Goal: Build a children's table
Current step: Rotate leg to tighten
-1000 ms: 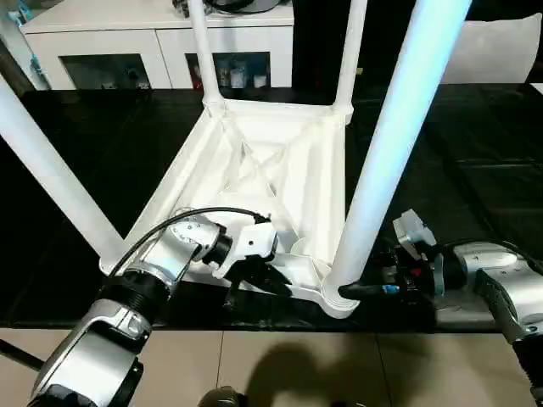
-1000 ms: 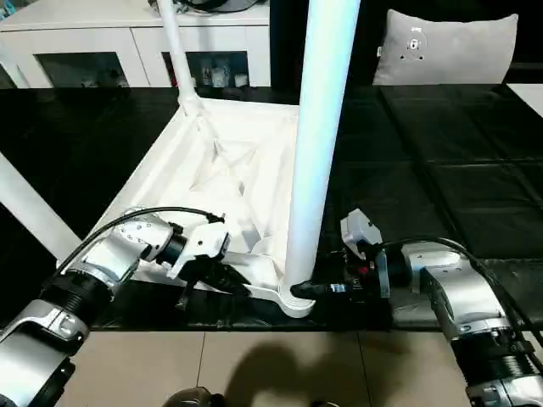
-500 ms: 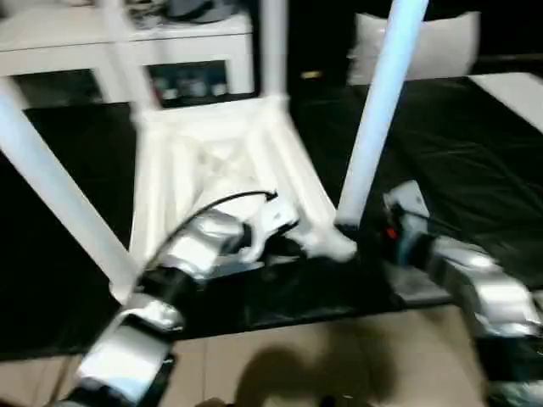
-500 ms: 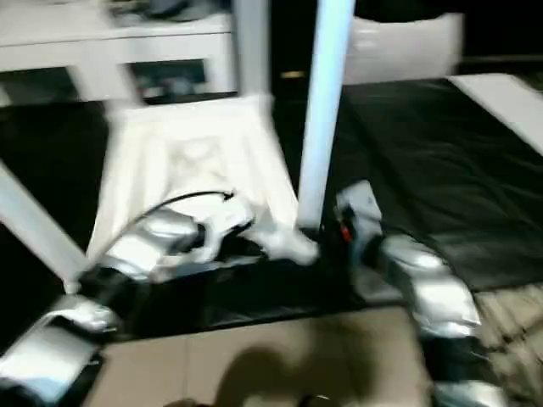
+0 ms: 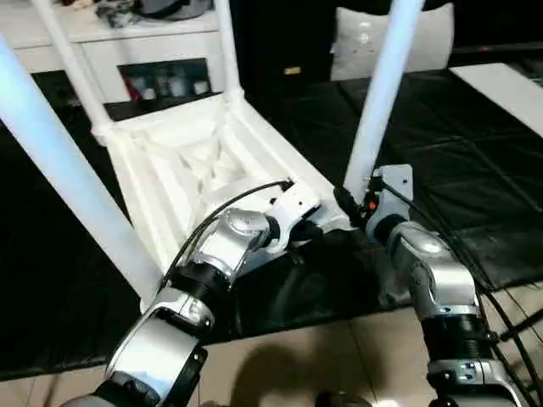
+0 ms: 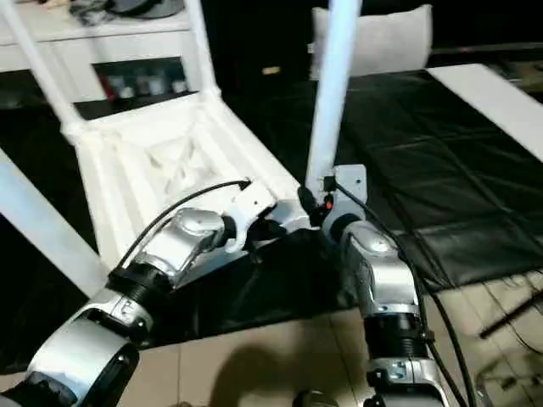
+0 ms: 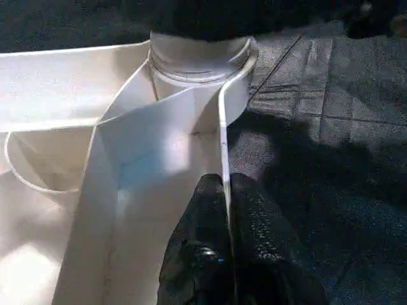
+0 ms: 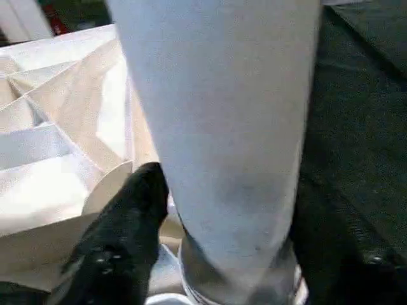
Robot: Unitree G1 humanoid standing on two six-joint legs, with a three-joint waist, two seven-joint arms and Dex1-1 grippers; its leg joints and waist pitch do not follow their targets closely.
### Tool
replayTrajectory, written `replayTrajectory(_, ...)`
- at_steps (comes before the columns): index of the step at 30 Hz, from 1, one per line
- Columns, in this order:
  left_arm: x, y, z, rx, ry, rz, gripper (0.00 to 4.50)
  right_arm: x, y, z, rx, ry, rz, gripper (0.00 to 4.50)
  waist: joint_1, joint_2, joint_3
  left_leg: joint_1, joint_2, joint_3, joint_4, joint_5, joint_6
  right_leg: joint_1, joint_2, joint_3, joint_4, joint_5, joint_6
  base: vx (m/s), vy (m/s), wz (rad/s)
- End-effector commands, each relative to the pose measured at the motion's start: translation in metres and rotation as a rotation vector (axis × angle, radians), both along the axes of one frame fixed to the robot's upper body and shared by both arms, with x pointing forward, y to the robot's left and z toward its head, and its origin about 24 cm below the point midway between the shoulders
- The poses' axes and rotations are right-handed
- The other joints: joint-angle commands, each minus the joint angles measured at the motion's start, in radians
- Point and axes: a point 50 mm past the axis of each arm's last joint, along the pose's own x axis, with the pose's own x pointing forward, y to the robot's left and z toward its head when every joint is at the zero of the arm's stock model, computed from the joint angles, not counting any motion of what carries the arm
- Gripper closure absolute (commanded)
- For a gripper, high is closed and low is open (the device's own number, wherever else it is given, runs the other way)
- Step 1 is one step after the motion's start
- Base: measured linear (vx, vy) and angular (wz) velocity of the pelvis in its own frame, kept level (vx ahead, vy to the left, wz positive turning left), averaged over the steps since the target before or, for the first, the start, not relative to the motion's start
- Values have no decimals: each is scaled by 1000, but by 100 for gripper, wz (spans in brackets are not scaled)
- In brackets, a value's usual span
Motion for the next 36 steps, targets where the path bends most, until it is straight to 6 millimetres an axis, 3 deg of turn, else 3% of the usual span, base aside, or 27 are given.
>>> replayTrajectory(1,-2,-20,21,-74,-74,-108,450,-2,17,-1,12,-6,101,125,13,-20,-86,-2,47,-19,-62,-192,103,66,-58,65,-54,-274,-145,0,0,0)
replayTrajectory(2,-2,-20,21,-74,-74,-108,450,-2,17,-1,12,-6,101,104,19,-19,-87,1,48,-17,-62,-190,103,66,-58,66,-53,-273,-149,0,0,0)
replayTrajectory(6,-6,8,12,-29,-72,-223,450,-15,-26,10,-37,-80,288,75,41,-21,-85,6,51,-12,-63,-209,119,67,-57,72,-54,-288,-139,0,0,0)
replayTrajectory(9,-8,13,11,-20,-70,-260,450,-19,-33,12,-44,-82,338,61,57,-25,-84,6,49,-7,-64,-209,116,62,-55,76,-53,-330,-133,0,0,0)
replayTrajectory(11,-10,23,8,12,-72,-315,450,-28,-42,17,-80,-90,471,47,68,-29,-83,10,51,-4,-63,-217,110,57,-54,80,-56,-355,-129,0,0,0)
replayTrajectory(12,-10,23,8,12,-72,-315,450,-28,-42,17,-80,-90,471,33,80,-26,-83,20,56,-1,-64,-222,108,49,-53,85,-57,-352,-131,0,0,0)
replayTrajectory(15,-17,39,5,62,-55,-446,450,-42,-52,17,-143,-52,665,16,93,-28,-81,16,56,-1,-67,-234,108,51,-55,88,-52,-356,-130,0,0,0)
replayTrajectory(19,-23,46,6,70,-46,-555,450,-47,-53,17,-147,-40,755,16,99,-32,-81,15,55,1,-66,-240,99,48,-57,88,-52,-383,-132,0,0,0)
replayTrajectory(20,-25,49,6,75,-37,-590,450,-49,-53,16,-149,-42,794,43,100,-36,-80,19,56,2,-66,-242,95,45,-55,88,-55,-395,-132,0,0,0)
replayTrajectory(27,-26,56,9,100,-35,-661,450,-54,-50,10,-93,5,955,98,129,-35,-83,20,62,1,-68,-231,89,43,-56,92,-46,-368,-143,0,0,0)
replayTrajectory(36,-27,59,11,102,-23,-699,450,-57,-44,5,-11,80,1093,177,135,-35,-82,19,61,2,-67,-228,85,43,-56,92,-47,-377,-146,0,0,0)
